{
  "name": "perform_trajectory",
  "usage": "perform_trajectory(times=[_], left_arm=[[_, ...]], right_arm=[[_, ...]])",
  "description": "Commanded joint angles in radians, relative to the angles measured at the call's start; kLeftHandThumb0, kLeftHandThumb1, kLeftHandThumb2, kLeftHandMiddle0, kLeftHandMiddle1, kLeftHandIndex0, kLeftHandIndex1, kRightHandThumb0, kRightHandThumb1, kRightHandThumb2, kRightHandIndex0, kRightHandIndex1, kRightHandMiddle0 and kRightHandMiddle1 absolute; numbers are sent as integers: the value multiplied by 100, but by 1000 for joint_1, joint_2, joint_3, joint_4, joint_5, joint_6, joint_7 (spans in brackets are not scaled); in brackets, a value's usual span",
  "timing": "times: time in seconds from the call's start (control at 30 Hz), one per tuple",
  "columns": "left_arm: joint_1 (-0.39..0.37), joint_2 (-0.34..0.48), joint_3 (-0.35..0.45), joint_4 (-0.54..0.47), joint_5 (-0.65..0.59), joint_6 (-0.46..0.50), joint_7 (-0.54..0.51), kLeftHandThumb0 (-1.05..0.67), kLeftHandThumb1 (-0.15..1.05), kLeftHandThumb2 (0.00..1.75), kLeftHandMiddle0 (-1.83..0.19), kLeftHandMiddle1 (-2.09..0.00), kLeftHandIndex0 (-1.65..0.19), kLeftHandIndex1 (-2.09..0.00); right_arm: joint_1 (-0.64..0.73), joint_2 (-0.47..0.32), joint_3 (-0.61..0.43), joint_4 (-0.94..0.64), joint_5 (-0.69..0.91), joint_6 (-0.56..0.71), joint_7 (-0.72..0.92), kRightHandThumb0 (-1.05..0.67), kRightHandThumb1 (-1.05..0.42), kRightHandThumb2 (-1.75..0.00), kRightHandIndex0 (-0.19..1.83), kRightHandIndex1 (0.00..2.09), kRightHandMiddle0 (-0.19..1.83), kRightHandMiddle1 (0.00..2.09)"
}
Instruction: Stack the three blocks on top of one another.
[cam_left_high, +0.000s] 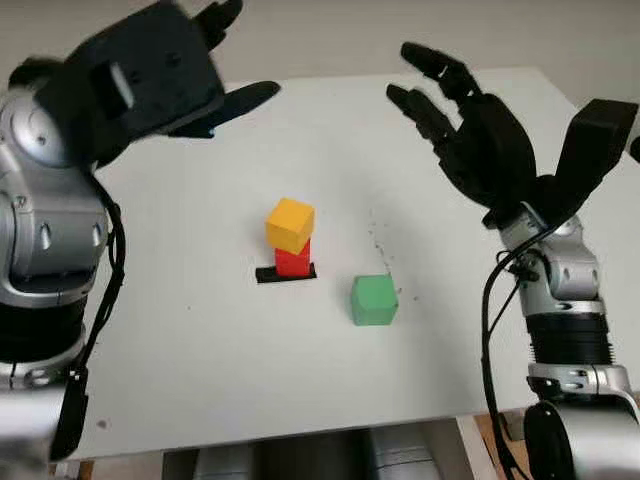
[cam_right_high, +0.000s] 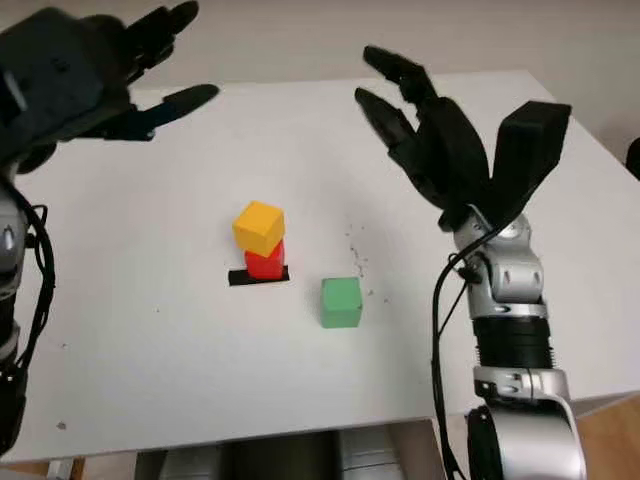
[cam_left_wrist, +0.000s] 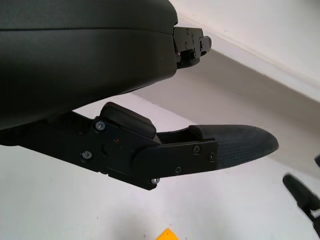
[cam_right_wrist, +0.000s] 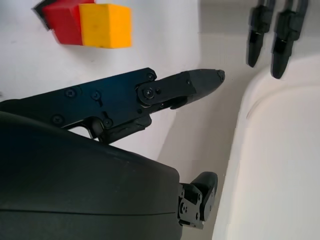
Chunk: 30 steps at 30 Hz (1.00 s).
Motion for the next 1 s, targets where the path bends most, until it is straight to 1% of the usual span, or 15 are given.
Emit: perform_trajectory(times=[0.0, 0.03, 0.1, 0.23, 0.3, 0.33, 0.37, 0.43, 0.5, 0.6, 0.67, 0.77, 0.9, 0.97], left_arm=[[59, -36, 56, -29, -51, -10, 47, -78, 105, 66, 5, -5, 11, -6], [84, -51, 76, -38, -79, -17, 70, -77, 105, 66, 6, -5, 11, -6], [156, -95, 116, -54, -136, -75, 143, -71, 105, 65, 9, -4, 11, -6], [287, -183, 146, -80, -176, -177, 316, -69, 105, 63, 4, -6, 8, -7], [348, -236, 161, -88, -202, -233, 399, -70, 105, 58, 4, -6, 8, -7], [389, -257, 168, -86, -216, -294, 442, -68, 105, 57, 4, -6, 8, -7], [417, -269, 172, -83, -228, -340, 471, -65, 105, 57, 3, -6, 6, -8], [471, -295, 180, -70, -245, -435, 536, -62, 105, 57, 0, -7, 3, -10], [512, -325, 190, -61, -267, -490, 586, -64, 105, 57, -3, -8, 0, -11], [559, -359, 203, -46, -301, -550, 640, -65, 105, 57, -6, -9, -2, -11], [585, -372, 205, -30, -312, -586, 667, -62, 105, 59, -8, -8, -3, -12], [613, -395, 204, -7, -336, -624, 701, -58, 105, 59, -9, -8, -4, -12], [630, -400, 195, 9, -340, -647, 725, -56, 105, 59, -10, -7, -4, -12], [634, -403, 189, 10, -335, -655, 736, -55, 105, 60, -11, -7, -5, -13]], right_arm=[[27, -48, 24, -60, -31, -11, 25, -67, -94, -5, 11, 32, -3, 51], [36, -59, 31, -77, -42, -13, 34, -66, -94, -5, 12, 30, -2, 47], [61, -93, 47, -119, -67, -24, 64, -61, -91, -4, 14, 29, 1, 45], [114, -159, 69, -207, -121, -27, 105, -57, -87, -4, 17, 27, 5, 40], [139, -198, 78, -247, -147, -31, 131, -55, -85, -5, 19, 22, 9, 31], [155, -228, 86, -260, -180, -74, 143, -56, -85, -5, 20, 21, 12, 26], [165, -248, 91, -268, -203, -107, 151, -58, -85, -5, 25, 20, 18, 20], [186, -292, 101, -281, -254, -176, 166, -61, -84, -5, 30, 19, 24, 15], [202, -328, 106, -290, -293, -232, 177, -64, -84, -5, 35, 19, 28, 14], [220, -367, 107, -290, -320, -297, 199, -67, -84, -5, 40, 20, 34, 14], [227, -391, 108, -292, -325, -309, 226, -66, -84, -5, 41, 20, 34, 13], [236, -426, 110, -297, -306, -302, 292, -63, -84, -5, 34, 15, 33, 10], [260, -436, 106, -286, -279, -327, 332, -62, -83, -5, 30, 11, 32, 8], [278, -422, 112, -274, -276, -355, 328, -62, -83, -5, 29, 10, 31, 7]])
